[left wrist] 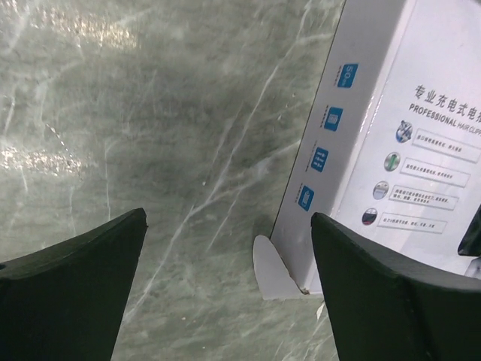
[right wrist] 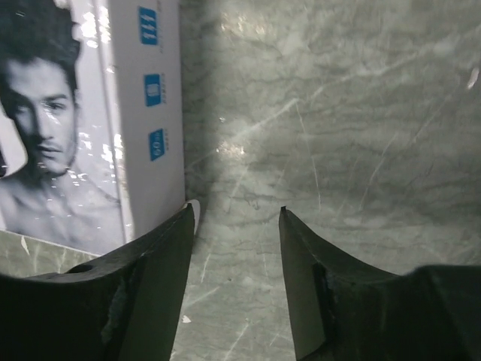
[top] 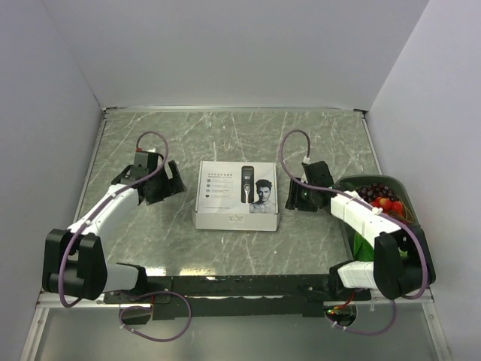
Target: Sort the hair-cutting tools
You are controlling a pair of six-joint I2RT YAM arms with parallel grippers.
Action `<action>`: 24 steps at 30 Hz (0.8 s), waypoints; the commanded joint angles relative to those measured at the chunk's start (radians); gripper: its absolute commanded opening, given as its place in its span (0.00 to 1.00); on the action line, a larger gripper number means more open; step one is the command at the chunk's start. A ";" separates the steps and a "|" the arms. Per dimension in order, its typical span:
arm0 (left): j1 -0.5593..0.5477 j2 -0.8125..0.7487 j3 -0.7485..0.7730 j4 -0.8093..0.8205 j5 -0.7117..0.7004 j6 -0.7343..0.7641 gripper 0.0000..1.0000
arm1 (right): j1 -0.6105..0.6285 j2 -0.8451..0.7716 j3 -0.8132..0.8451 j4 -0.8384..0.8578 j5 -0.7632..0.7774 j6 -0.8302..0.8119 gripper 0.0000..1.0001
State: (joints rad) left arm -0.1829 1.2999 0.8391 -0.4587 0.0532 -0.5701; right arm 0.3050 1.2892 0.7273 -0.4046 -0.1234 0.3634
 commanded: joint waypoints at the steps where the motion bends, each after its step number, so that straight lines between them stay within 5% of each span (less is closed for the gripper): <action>1: 0.002 0.009 -0.011 0.020 0.049 -0.016 0.98 | 0.002 0.007 -0.035 0.058 0.007 0.060 0.60; 24: -0.027 0.148 0.005 0.037 0.085 -0.022 0.97 | 0.045 0.117 -0.032 0.196 0.034 0.143 0.64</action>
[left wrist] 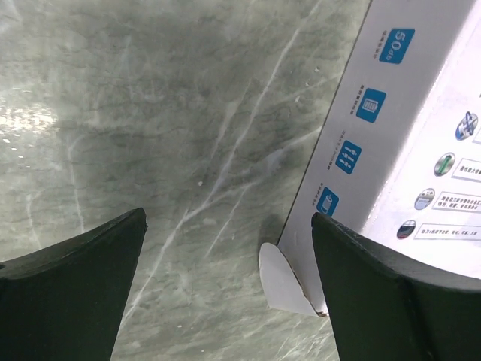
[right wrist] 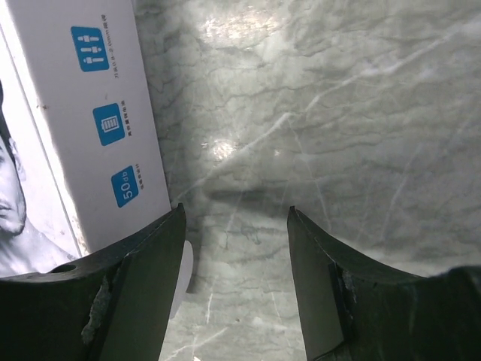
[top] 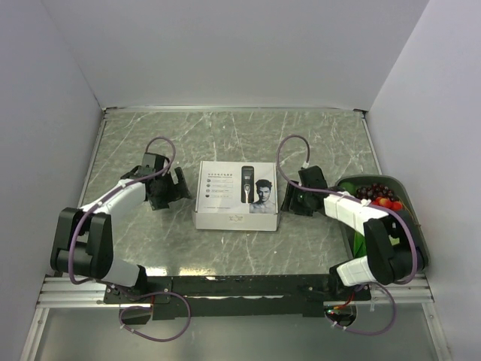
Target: Sort the hair-cutting tools
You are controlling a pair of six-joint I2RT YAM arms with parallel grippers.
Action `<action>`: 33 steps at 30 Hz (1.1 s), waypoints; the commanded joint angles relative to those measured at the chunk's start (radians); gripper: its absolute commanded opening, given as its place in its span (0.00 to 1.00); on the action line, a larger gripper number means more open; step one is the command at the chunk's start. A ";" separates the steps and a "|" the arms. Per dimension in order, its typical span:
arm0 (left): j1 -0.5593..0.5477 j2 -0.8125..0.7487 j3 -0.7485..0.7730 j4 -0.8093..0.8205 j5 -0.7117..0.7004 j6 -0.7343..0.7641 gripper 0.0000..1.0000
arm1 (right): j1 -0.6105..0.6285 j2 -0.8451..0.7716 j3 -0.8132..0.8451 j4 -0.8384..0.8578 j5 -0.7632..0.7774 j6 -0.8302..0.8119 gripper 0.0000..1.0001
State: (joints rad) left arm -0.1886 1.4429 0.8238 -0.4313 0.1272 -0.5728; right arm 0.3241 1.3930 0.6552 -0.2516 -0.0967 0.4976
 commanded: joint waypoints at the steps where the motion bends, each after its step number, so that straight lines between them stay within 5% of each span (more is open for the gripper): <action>1: -0.028 0.007 0.021 0.006 0.006 -0.019 0.97 | 0.030 0.015 0.040 0.048 0.005 0.010 0.64; 33: -0.129 0.017 -0.022 -0.057 -0.020 -0.013 0.99 | 0.102 0.041 0.049 -0.040 0.009 -0.036 0.63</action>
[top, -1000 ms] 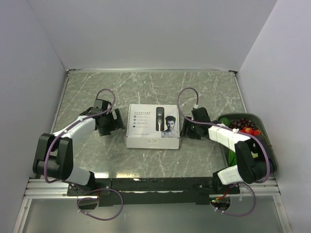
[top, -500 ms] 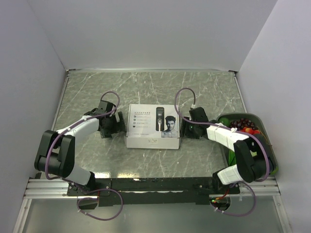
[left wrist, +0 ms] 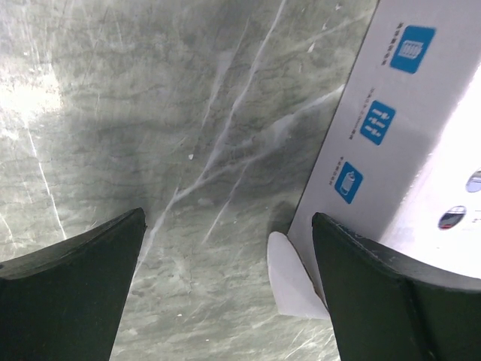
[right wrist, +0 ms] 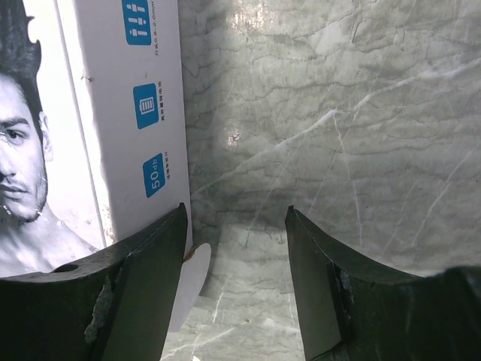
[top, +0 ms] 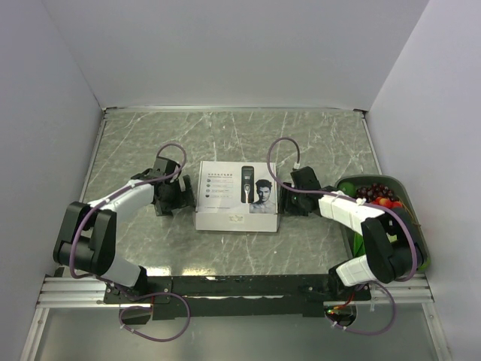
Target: Sort the hair-cutting tools
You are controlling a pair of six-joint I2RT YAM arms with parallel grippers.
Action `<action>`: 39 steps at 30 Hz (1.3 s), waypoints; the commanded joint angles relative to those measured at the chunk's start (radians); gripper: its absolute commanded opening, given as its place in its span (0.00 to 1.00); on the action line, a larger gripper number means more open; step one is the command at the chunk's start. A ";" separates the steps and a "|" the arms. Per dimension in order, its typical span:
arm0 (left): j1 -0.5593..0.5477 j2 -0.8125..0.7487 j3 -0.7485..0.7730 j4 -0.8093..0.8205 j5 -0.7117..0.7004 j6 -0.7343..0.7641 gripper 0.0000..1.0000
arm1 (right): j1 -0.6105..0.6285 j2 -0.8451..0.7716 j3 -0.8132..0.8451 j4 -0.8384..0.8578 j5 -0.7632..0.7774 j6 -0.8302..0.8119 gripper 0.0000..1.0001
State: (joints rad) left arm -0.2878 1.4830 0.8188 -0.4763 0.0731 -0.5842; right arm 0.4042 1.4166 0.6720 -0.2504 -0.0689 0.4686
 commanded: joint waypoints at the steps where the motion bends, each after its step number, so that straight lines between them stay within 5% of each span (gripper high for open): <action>1: -0.033 -0.024 -0.020 -0.013 0.037 -0.003 0.99 | 0.024 0.019 0.034 -0.055 -0.019 -0.008 0.63; 32: -0.065 -0.105 -0.125 0.050 0.264 -0.091 0.99 | 0.051 0.140 0.080 -0.168 -0.209 -0.001 0.64; 39: -0.065 -0.096 -0.112 0.010 0.202 -0.056 0.99 | 0.056 0.131 0.087 -0.216 -0.106 -0.016 0.64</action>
State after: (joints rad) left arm -0.3202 1.3827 0.7090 -0.4877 0.1291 -0.6170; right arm 0.4088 1.5013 0.7719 -0.3954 -0.1017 0.4175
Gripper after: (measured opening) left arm 0.985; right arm 0.632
